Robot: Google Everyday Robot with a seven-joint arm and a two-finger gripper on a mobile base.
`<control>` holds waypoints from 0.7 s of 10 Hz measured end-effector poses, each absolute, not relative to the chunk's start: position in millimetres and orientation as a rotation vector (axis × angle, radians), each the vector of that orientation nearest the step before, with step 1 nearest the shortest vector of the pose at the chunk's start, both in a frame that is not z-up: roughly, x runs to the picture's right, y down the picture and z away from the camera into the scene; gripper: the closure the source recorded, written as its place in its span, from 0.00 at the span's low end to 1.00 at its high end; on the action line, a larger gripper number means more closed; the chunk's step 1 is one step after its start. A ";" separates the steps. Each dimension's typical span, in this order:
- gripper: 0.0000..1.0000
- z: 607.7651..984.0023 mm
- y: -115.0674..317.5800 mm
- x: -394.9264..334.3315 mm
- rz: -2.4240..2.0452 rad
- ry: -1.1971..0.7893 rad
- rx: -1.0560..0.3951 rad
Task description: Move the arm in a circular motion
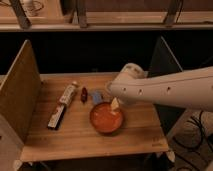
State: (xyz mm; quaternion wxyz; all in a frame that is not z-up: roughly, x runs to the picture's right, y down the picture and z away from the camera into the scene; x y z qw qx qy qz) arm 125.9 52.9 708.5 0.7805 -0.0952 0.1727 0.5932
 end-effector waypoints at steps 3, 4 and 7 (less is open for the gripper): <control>0.20 736.6 -0.7 103.0 1.236 0.368 -0.176; 0.20 745.0 -7.8 85.5 1.209 0.353 -0.184; 0.20 763.7 -6.2 -7.5 1.055 0.271 -0.269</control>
